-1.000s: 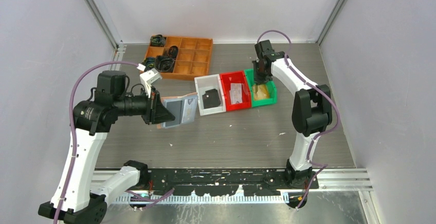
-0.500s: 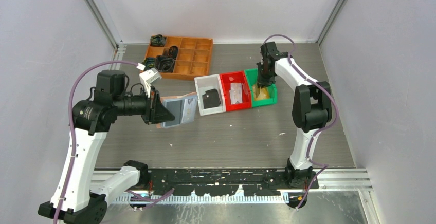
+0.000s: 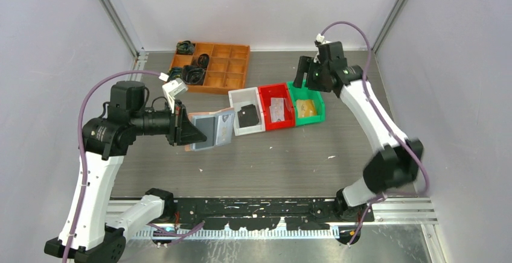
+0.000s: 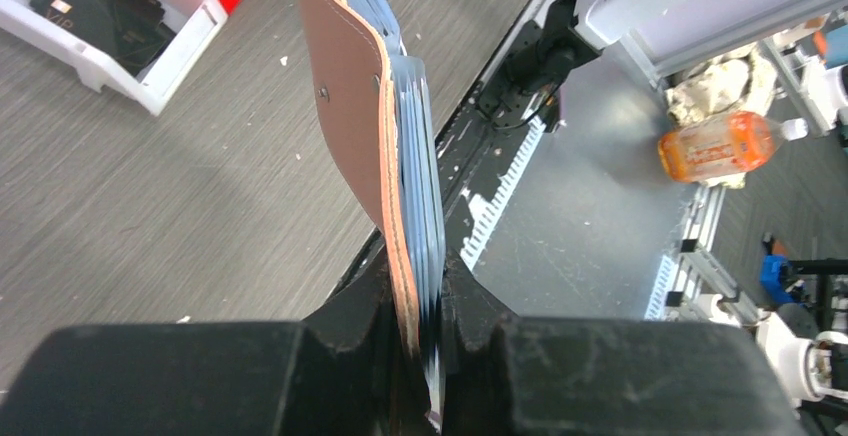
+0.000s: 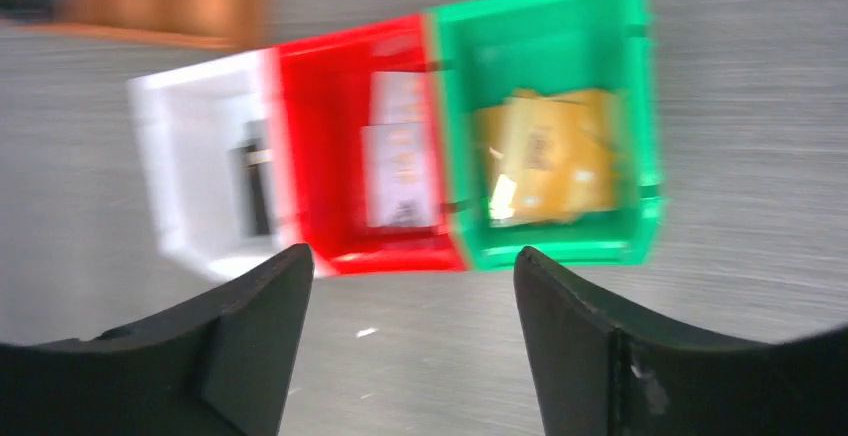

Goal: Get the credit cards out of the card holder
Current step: Remove the credit card from the card holder.

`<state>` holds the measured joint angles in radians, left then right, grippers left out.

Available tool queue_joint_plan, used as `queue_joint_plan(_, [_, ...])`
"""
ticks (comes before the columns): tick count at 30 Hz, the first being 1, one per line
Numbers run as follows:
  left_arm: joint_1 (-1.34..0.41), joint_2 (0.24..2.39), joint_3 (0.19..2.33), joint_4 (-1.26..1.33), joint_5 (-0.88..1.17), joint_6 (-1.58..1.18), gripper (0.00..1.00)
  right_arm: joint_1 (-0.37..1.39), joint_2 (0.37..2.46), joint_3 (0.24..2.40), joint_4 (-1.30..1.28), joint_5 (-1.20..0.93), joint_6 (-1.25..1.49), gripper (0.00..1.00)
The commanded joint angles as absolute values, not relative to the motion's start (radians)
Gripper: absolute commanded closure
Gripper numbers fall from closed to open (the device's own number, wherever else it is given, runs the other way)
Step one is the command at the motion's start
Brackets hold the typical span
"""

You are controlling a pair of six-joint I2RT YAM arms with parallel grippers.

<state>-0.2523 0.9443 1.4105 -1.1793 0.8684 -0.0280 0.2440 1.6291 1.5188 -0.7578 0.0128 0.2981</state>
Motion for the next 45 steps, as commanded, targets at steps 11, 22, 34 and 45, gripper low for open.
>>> queue_joint_plan(11, [-0.249,0.86,1.321,-0.585,1.081,-0.523,1.0,0.694,0.937,0.924,0.196,-0.556,0.867,0.01])
queue_joint_plan(22, [-0.249,0.891,1.332,-0.393,1.215,-0.734,1.0,0.874,1.016,0.852,0.377,-0.425,0.892,0.0])
queue_joint_plan(34, [-0.249,0.869,1.31,-0.376,1.273,-0.773,1.0,0.879,1.048,0.803,0.785,-0.511,1.065,0.07])
queue_joint_plan(45, [-0.249,0.853,1.3,-0.397,1.267,-0.756,1.0,0.888,1.041,0.831,0.748,-0.497,1.07,0.44])
